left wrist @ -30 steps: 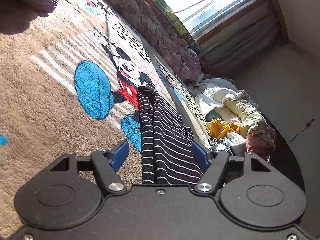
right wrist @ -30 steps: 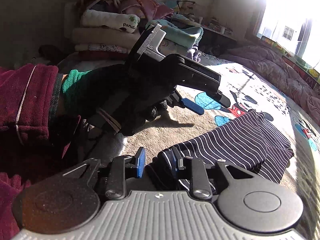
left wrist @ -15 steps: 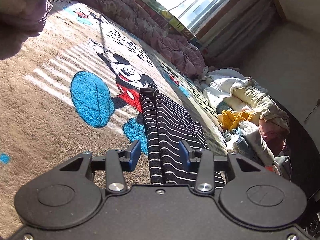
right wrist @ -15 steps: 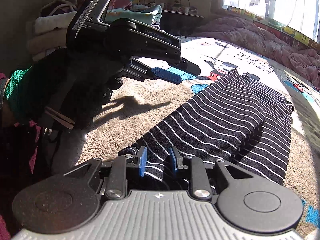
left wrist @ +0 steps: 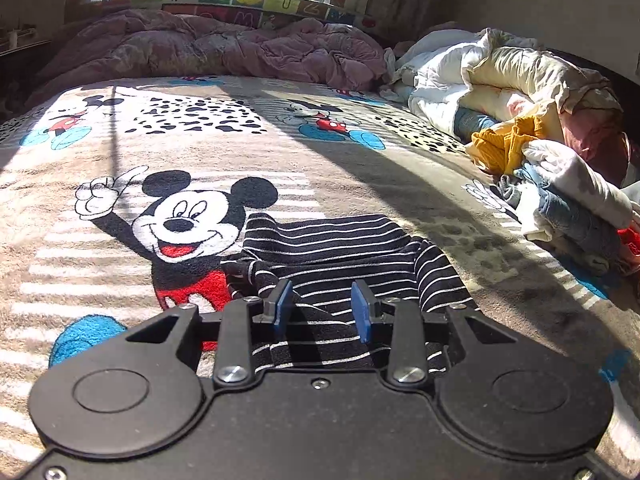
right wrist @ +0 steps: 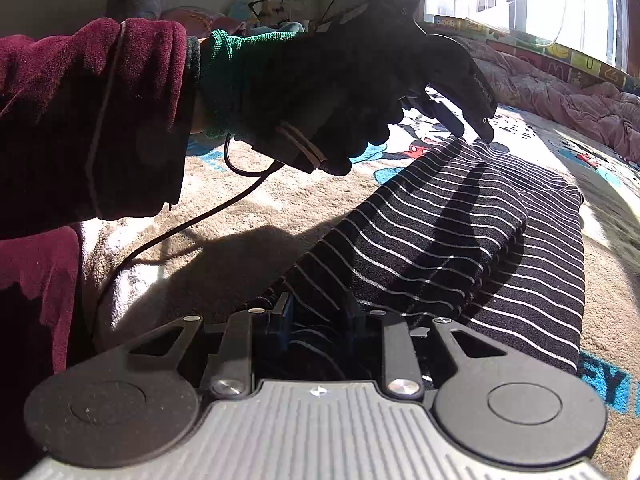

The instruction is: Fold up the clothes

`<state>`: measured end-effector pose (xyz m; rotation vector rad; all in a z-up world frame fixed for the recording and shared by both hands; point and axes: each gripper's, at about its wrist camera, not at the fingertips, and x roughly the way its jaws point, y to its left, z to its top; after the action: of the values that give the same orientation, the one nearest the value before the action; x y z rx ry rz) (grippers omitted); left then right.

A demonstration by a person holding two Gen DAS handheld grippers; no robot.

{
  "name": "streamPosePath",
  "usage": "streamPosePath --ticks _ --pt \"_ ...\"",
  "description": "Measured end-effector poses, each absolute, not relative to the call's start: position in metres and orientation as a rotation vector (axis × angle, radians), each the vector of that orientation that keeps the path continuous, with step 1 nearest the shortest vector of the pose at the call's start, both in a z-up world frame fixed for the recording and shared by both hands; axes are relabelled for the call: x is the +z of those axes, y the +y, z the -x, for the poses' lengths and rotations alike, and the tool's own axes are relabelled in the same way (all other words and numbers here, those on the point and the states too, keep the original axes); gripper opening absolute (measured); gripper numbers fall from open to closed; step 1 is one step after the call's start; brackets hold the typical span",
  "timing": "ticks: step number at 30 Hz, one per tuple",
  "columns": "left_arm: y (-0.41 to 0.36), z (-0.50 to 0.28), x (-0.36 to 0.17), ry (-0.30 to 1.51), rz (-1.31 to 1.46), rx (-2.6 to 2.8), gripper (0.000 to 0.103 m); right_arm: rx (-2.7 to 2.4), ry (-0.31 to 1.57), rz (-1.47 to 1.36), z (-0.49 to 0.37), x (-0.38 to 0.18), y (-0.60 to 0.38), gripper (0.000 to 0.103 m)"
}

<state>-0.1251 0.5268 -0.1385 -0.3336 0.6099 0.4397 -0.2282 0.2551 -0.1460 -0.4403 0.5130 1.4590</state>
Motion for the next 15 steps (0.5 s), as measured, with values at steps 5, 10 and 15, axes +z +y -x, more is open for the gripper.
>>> streamPosePath --ticks 5,10,15 --pt "0.543 0.125 -0.144 0.615 0.366 0.437 0.025 1.466 0.517 0.417 0.226 -0.148 0.252 0.027" --pt "0.537 0.123 -0.125 0.576 0.335 0.460 0.025 1.463 0.519 0.391 0.224 -0.152 0.255 0.027" --pt "0.530 0.111 -0.133 0.633 0.246 0.502 0.034 1.452 0.535 0.417 0.224 -0.146 0.259 0.027"
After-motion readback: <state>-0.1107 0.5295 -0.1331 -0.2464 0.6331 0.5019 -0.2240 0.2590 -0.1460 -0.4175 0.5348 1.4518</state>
